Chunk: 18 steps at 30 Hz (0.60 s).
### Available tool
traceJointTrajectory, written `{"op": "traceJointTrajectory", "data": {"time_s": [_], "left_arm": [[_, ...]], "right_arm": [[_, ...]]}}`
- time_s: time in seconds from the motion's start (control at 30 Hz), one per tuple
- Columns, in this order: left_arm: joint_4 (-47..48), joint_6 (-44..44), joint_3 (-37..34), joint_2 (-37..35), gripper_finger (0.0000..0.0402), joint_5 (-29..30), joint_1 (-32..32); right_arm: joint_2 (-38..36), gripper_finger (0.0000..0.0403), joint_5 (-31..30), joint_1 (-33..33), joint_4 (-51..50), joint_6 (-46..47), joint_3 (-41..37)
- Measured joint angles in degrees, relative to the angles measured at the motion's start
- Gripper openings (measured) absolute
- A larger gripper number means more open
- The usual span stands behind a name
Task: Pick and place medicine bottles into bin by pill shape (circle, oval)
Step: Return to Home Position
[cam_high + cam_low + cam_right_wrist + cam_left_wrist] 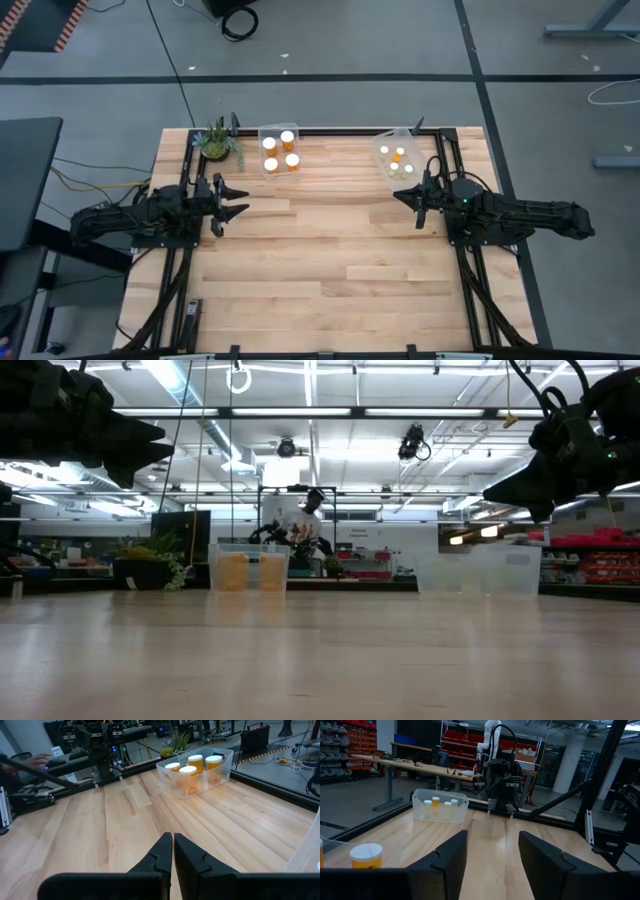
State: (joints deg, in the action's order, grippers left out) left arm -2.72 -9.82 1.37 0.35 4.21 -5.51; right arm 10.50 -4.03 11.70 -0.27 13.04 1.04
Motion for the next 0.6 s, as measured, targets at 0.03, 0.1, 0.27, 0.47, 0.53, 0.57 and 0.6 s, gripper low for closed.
{"op": "traceJointTrajectory", "data": {"time_s": [0.03,0.1,0.27,0.47,0.53,0.57,0.6], "left_arm": [[0.0,0.0,0.0,0.0,0.0185,0.0,0.0],[0.0,0.0,0.0,0.0,0.0182,0.0,0.0],[0.0,0.0,0.0,0.0,0.0183,0.0,0.0],[0.0,0.0,0.0,0.0,0.0188,0.0,0.0],[0.0,0.0,0.0,0.0,0.0185,0.0,0.0],[0.0,0.0,0.0,0.0,0.0184,0.0,0.0],[0.0,0.0,0.0,0.0,0.0183,0.0,0.0]], "right_arm": [[0.0,0.0023,0.0,0.0,0.0,0.0,0.0],[0.0,0.0023,0.0,0.0,0.0,0.0,0.0],[0.0,0.0023,0.0,0.0,0.0,0.0,0.0],[0.0,0.0023,0.0,0.0,0.0,0.0,0.0],[0.0,0.0023,0.0,0.0,0.0,0.0,0.0],[0.0,0.0023,0.0,0.0,0.0,0.0,0.0],[0.0,0.0023,0.0,0.0,0.0,0.0,0.0]]}}
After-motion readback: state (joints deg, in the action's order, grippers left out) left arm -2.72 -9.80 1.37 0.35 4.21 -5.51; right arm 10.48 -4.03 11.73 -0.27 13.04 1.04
